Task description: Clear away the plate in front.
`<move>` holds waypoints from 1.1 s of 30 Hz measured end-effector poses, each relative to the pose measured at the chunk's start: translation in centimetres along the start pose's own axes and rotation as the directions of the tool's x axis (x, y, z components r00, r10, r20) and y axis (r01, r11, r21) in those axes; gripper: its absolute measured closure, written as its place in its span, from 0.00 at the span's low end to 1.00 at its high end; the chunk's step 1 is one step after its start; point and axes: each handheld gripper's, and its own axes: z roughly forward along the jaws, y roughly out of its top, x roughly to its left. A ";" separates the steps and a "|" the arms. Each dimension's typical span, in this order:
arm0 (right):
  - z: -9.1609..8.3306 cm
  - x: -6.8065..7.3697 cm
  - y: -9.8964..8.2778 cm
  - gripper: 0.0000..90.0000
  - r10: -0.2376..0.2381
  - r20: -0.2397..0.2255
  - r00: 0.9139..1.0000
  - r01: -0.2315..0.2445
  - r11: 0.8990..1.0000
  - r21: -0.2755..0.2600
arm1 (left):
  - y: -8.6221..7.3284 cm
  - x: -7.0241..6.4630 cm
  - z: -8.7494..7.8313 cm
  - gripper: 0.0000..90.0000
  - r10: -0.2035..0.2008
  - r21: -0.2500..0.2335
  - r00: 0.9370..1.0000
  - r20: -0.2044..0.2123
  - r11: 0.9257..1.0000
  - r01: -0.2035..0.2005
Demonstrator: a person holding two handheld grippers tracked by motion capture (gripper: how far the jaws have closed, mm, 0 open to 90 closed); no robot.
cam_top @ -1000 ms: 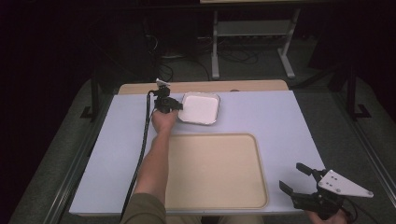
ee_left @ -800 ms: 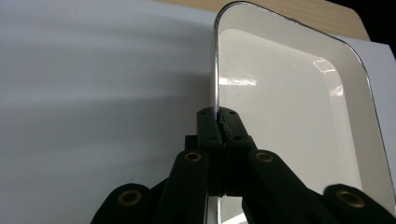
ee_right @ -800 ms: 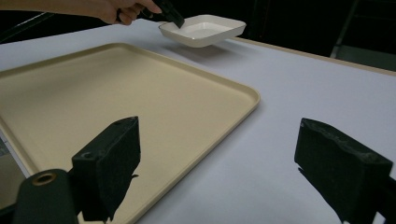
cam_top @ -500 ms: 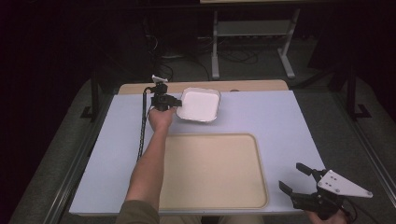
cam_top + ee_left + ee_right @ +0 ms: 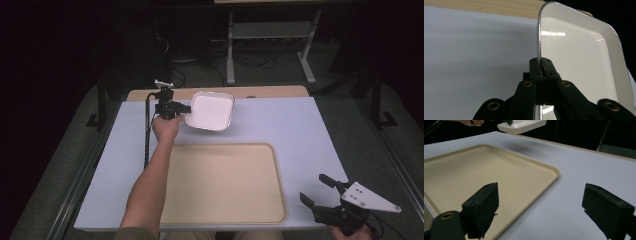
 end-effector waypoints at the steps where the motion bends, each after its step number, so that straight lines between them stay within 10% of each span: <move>1: 0.0 0.0 0.0 0.14 0.000 0.001 1.000 0.000 1.000 0.001 | -0.1 -0.1 -0.2 0.98 -0.001 -0.005 1.000 0.004 1.000 0.001; 33: 0.4 0.2 0.1 0.14 -0.001 0.038 0.999 0.000 1.000 0.029 | -2.8 -0.5 -5.0 0.98 0.059 -0.046 0.997 0.046 0.997 -0.057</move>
